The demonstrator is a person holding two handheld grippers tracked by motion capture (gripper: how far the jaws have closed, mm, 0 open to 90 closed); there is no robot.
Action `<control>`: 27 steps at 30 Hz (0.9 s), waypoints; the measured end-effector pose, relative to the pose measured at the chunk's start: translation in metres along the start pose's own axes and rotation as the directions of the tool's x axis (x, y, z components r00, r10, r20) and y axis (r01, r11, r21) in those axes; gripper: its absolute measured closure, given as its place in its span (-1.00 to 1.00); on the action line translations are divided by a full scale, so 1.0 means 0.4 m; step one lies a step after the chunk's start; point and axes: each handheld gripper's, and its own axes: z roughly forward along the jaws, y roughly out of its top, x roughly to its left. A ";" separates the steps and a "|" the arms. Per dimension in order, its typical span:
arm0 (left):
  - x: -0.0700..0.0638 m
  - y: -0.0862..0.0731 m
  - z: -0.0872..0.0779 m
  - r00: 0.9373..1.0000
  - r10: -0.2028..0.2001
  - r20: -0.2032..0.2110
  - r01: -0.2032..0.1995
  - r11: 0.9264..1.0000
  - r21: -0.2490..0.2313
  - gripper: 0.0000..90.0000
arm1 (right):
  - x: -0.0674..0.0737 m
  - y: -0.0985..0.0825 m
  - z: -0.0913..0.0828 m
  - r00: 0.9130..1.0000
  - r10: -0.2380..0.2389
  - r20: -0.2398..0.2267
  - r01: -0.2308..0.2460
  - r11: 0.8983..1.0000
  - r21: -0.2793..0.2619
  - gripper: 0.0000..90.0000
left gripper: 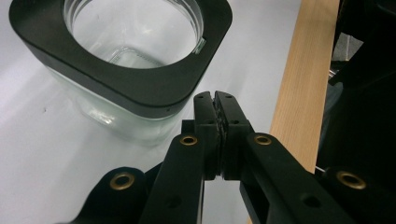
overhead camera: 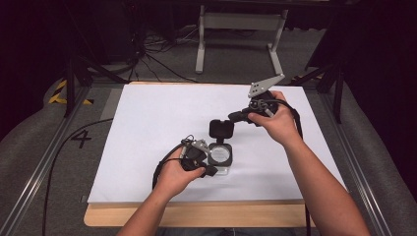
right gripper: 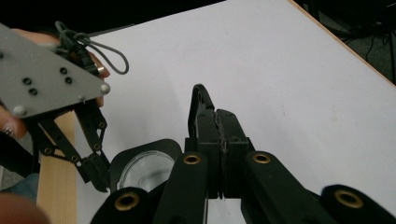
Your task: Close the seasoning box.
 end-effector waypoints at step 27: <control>-0.015 0.006 0.042 1.000 -0.005 -0.009 0.005 0.999 -0.048 1.00 | -0.005 0.054 0.092 0.998 -0.053 0.044 0.047 0.991 0.127 1.00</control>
